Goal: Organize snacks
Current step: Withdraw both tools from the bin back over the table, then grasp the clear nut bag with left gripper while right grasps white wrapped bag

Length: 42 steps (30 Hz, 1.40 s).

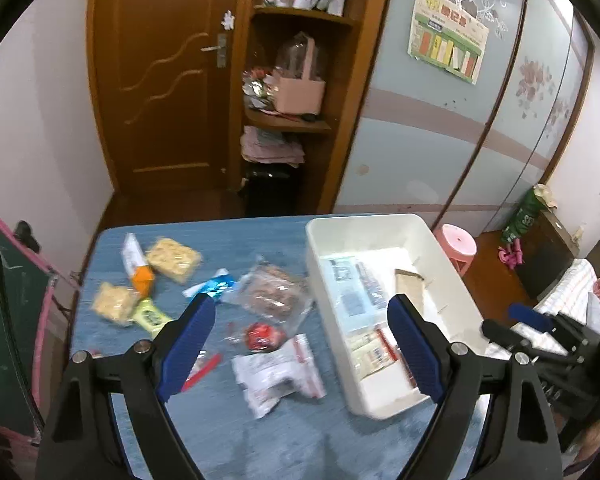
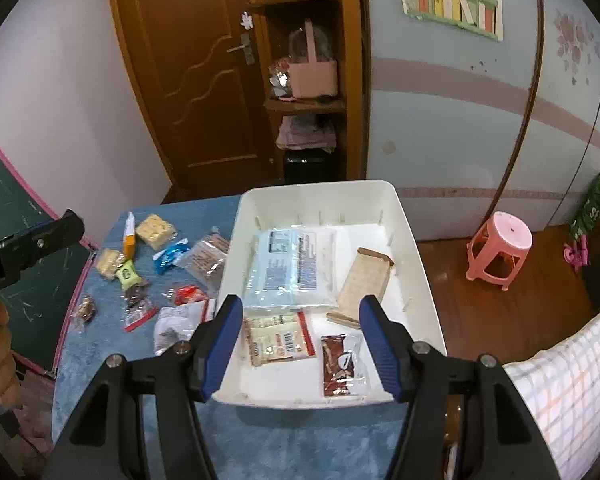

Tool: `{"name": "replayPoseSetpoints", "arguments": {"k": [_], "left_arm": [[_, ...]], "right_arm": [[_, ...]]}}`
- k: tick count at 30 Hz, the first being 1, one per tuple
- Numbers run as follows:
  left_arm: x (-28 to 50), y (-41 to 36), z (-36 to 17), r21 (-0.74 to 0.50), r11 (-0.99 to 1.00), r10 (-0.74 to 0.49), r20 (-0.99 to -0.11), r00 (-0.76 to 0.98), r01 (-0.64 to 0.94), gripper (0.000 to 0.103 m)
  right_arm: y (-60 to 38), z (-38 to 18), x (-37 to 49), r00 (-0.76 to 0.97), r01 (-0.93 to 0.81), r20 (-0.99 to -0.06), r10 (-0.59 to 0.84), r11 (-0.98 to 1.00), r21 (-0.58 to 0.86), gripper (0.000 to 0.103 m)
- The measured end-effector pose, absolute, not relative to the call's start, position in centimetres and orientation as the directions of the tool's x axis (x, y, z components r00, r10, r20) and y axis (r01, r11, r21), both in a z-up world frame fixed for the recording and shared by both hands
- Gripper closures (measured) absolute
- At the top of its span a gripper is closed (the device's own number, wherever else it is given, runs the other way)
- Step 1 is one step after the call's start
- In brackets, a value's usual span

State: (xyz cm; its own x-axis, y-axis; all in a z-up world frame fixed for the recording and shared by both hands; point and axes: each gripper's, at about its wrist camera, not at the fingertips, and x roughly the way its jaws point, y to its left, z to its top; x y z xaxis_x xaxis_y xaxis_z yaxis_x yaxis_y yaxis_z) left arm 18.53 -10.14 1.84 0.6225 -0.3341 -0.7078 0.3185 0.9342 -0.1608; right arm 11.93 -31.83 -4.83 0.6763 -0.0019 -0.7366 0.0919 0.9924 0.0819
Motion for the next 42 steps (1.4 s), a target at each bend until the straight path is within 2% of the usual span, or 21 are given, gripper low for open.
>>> {"name": "replayPoseSetpoints", "arguments": {"k": [12, 20, 24, 30, 42], "left_arm": [[14.8, 0.7, 5.4, -0.026, 0.975, -0.176, -0.696, 0.696, 0.221, 0.016], [15.9, 8.4, 4.1, -0.004, 0.996, -0.062, -0.724, 0.687, 0.085, 0.015], [17.5, 12.0, 1.3, -0.013, 1.000, -0.028, -0.770, 0.637, 0.028, 0.015], [20.4, 13.7, -6.2, 0.044, 0.998, 0.015, -0.870, 0.492, 0.047, 0.015], [23.9, 13.9, -16.2, 0.124, 0.983, 0.070, -0.931, 0.358, 0.132, 0.015]], "right_arm": [[-26.9, 0.2, 9.9, 0.732, 0.005, -0.680, 0.033, 0.999, 0.054, 0.042], [-21.3, 0.8, 11.4, 0.721, -0.109, -0.684, 0.114, 0.993, 0.050, 0.042], [-18.7, -0.7, 13.1, 0.687, -0.161, -0.705, 0.173, 0.983, 0.085, 0.042], [-15.6, -6.1, 16.5, 0.575, -0.183, -0.777, 0.255, 0.966, 0.182, 0.042], [-12.7, -16.8, 21.8, 0.395, -0.088, -0.912, 0.110, 0.993, 0.081, 0.042]]}}
